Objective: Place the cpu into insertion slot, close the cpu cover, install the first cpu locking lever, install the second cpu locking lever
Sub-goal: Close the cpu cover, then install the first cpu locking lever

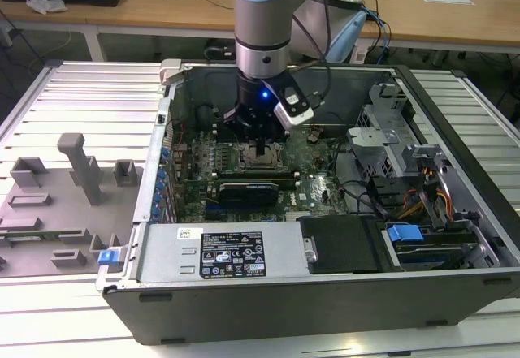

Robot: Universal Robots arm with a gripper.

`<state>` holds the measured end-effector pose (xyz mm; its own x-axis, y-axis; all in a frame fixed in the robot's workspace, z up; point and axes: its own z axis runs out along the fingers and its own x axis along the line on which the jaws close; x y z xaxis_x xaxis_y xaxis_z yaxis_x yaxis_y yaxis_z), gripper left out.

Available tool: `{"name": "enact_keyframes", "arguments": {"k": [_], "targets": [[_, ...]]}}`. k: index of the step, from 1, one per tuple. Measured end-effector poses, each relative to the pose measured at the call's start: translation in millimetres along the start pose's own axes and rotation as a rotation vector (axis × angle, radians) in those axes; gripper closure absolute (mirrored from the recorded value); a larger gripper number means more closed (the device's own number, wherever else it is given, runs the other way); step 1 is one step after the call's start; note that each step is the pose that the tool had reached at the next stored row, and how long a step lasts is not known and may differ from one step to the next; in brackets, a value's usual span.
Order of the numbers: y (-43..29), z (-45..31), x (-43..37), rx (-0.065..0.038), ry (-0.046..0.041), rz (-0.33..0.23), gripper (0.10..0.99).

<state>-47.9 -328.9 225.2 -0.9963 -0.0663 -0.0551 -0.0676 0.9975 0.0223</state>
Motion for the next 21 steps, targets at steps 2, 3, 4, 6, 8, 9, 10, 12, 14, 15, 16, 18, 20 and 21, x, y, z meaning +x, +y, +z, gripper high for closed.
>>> {"name": "enact_keyframes", "arguments": {"k": [2,3,4,6,8,9,10,12,14,15,16,18,20,21], "targets": [[0.2,-7.0,-0.4,0.000,0.0000,0.000,0.980],[0.3,-11.6,-0.6,0.000,-0.0001,0.000,0.980],[0.3,-13.2,-0.7,0.000,0.0000,0.000,0.980],[0.4,-13.9,-0.8,0.000,-0.0001,0.000,0.980],[0.4,-13.9,-0.8,0.000,-0.0001,0.000,0.980],[0.3,-14.1,-0.8,0.000,0.0000,0.000,0.980],[0.3,-14.1,-0.8,0.000,0.0000,0.000,0.980],[0.3,-14.1,-0.8,0.000,0.0000,0.000,0.980],[0.3,-14.2,-0.8,0.000,0.0000,0.000,0.980],[0.3,-14.2,-0.8,0.000,-0.0001,0.000,0.980],[0.3,-14.2,-0.8,0.000,0.0000,0.000,0.980],[0.3,-14.3,-0.8,0.000,0.0000,0.000,0.980],[0.4,-14.4,-0.8,0.000,0.0000,0.000,0.980],[0.4,-14.4,-0.8,0.000,0.0000,0.000,0.980]]}}
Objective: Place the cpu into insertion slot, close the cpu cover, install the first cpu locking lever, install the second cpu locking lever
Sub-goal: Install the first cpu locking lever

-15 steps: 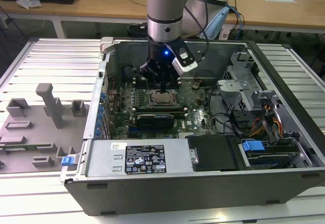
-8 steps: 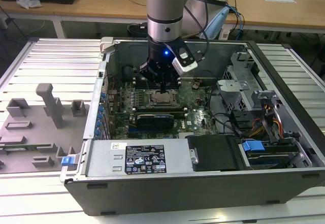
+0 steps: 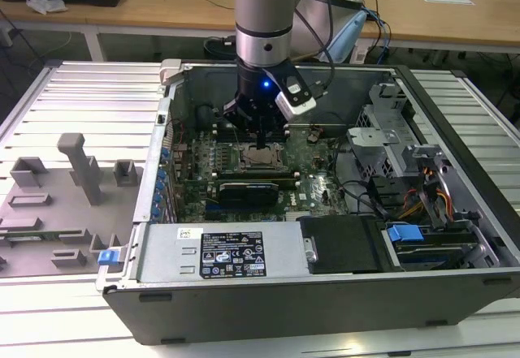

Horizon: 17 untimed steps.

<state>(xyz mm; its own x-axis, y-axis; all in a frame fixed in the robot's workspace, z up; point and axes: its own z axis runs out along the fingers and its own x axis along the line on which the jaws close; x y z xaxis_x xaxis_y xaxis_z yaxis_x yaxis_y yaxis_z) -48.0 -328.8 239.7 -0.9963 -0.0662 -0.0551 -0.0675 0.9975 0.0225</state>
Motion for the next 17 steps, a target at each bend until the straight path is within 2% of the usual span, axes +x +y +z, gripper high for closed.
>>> {"name": "enact_keyframes", "arguments": {"k": [3,6,8,13,16,17], "targets": [[0.0,-0.1,0.0,0.000,0.0000,0.000,0.980],[0.1,-5.4,-0.3,0.000,-0.0001,0.000,0.980],[0.1,-5.6,-0.3,0.000,-0.0001,0.000,0.980],[1.6,-6.8,21.4,0.000,-0.0001,0.000,0.980],[1.8,-8.7,23.9,0.000,0.0000,0.000,0.980],[1.9,-12.9,23.6,0.000,-0.0007,0.000,0.980]]}}
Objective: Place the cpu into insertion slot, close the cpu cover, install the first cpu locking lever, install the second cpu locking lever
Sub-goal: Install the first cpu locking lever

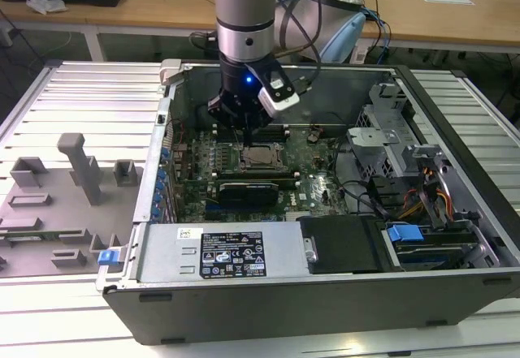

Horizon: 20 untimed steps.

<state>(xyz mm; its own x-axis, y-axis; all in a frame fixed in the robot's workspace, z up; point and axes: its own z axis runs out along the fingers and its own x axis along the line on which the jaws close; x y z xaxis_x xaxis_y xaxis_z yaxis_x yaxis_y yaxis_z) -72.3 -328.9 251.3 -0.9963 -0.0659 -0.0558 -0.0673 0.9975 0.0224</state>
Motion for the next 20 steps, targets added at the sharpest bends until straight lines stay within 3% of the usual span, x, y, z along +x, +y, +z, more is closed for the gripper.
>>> {"name": "enact_keyframes", "arguments": {"k": [2,5,7,16,20], "targets": [[0.3,-11.6,-0.6,0.000,-0.0022,0.000,0.980],[0.4,-16.6,-0.9,0.000,-0.0031,0.000,0.980],[0.4,-16.6,-0.6,0.000,-0.0032,0.000,0.980],[1.8,-17.5,20.2,0.000,-0.0030,0.000,0.980],[2.1,-17.6,24.6,0.000,-0.0030,0.000,0.980]]}}
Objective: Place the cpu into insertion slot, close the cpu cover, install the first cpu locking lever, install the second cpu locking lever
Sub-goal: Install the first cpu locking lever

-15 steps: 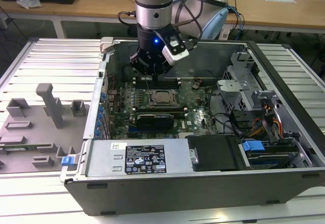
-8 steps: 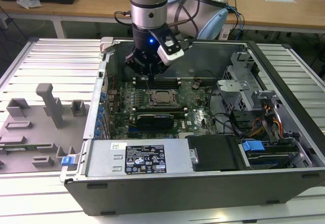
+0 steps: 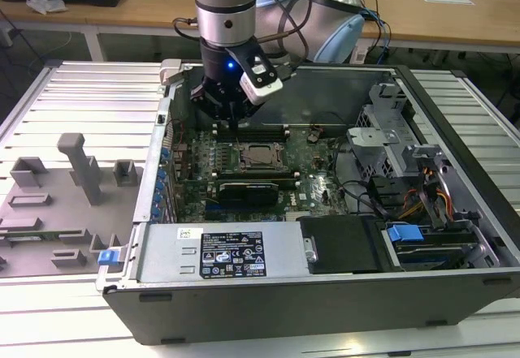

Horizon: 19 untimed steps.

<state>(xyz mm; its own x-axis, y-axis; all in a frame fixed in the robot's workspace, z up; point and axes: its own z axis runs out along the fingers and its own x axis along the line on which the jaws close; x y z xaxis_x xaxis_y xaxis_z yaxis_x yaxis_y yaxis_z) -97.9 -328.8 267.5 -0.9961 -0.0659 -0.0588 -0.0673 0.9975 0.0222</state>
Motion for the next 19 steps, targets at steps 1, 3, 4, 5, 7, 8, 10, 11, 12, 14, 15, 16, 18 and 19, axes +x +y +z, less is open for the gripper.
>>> {"name": "enact_keyframes", "arguments": {"k": [1,3,4,5,7,8,10,11,12,14,15,16,18,19], "targets": [[0.0,0.0,0.0,0.000,0.0000,0.000,0.980],[-0.1,0.0,0.6,-0.005,-0.0002,0.000,0.980],[0.0,0.5,1.5,-0.012,-0.0008,0.001,0.980],[0.1,0.9,3.2,-0.016,-0.0011,0.001,0.980],[0.2,1.5,5.8,-0.023,-0.0016,0.002,0.980],[0.3,1.9,6.9,-0.030,-0.0020,0.002,0.980],[0.3,2.8,9.0,-0.051,-0.0035,0.004,0.980],[0.3,3.0,9.8,-0.059,-0.0040,0.004,0.980],[0.4,3.2,10.6,-0.068,-0.0045,0.005,0.980],[0.5,3.7,13.6,-0.098,-0.0066,0.007,0.980],[0.6,3.8,14.5,-0.109,-0.0074,0.007,0.980],[0.7,3.9,15.3,-0.119,-0.0081,0.008,0.980],[0.8,4.2,17.4,-0.148,-0.0100,0.009,0.980],[0.8,4.2,18.1,-0.161,-0.0108,0.010,0.980]]}}
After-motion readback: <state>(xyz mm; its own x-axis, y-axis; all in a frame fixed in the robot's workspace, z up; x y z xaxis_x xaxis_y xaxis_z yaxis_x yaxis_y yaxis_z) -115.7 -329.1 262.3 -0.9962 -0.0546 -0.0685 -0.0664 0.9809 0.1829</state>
